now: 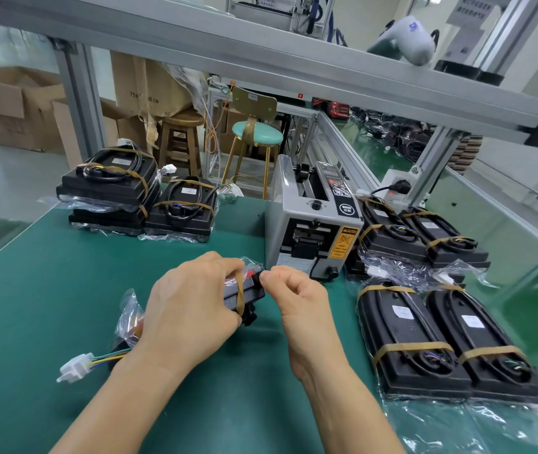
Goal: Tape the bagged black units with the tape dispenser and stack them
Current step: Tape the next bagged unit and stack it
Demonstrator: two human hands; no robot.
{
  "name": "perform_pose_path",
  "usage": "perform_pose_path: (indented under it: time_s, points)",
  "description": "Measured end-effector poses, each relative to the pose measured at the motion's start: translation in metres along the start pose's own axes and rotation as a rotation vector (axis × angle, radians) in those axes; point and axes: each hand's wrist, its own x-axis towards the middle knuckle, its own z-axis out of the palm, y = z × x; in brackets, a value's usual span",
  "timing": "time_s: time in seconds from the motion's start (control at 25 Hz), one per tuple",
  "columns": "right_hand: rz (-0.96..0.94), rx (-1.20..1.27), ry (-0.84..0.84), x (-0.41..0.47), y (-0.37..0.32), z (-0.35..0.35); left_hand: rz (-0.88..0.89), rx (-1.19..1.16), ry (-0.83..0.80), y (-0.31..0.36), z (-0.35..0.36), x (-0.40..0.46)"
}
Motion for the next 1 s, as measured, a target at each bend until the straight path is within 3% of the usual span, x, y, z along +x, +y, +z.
perform_pose_path:
  time_s: [0.32, 0.68, 1.0]
  points:
    - [-0.045, -0.068, 0.063, 0.0007, 0.0001, 0.0016, 0.009, 0.009, 0.015, -0.0011, 0.002, 0.0002]
    - [0.006, 0.041, -0.026, -0.0012, 0.0001, -0.0004, 0.007, 0.015, 0.004, -0.0018, 0.0023, 0.0001]
    - [-0.055, -0.1, 0.053, -0.0008, 0.0012, 0.0024, 0.017, 0.008, 0.01, -0.0018, 0.0018, 0.0006]
